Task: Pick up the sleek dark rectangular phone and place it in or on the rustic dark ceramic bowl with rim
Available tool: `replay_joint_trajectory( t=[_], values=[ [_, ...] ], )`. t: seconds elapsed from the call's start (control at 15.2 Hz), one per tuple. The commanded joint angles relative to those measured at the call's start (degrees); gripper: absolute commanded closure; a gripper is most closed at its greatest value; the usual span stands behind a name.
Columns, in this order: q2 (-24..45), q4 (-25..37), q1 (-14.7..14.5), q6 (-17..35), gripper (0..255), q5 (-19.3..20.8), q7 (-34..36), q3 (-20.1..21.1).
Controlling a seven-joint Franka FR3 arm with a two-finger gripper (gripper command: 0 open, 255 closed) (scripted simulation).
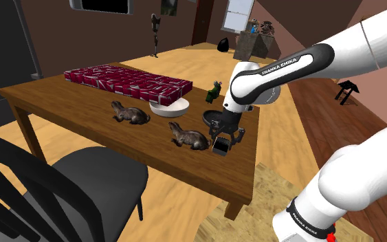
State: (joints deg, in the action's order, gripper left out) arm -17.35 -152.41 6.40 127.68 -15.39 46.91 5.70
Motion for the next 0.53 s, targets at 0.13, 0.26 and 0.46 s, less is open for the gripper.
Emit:
replay_joint_trajectory(
  t=[0.13, 0.26, 0.46],
  values=[
    [-1.23, 0.48, 0.05, -1.75, 255, 0.25, 0.33, -0.05],
    [-2.39, 1.19, 0.14, -3.59, 255, 0.52, 0.68, -0.12],
    [-3.98, 2.35, 0.26, -6.32, 255, 0.89, 1.18, -0.24]
  ],
)
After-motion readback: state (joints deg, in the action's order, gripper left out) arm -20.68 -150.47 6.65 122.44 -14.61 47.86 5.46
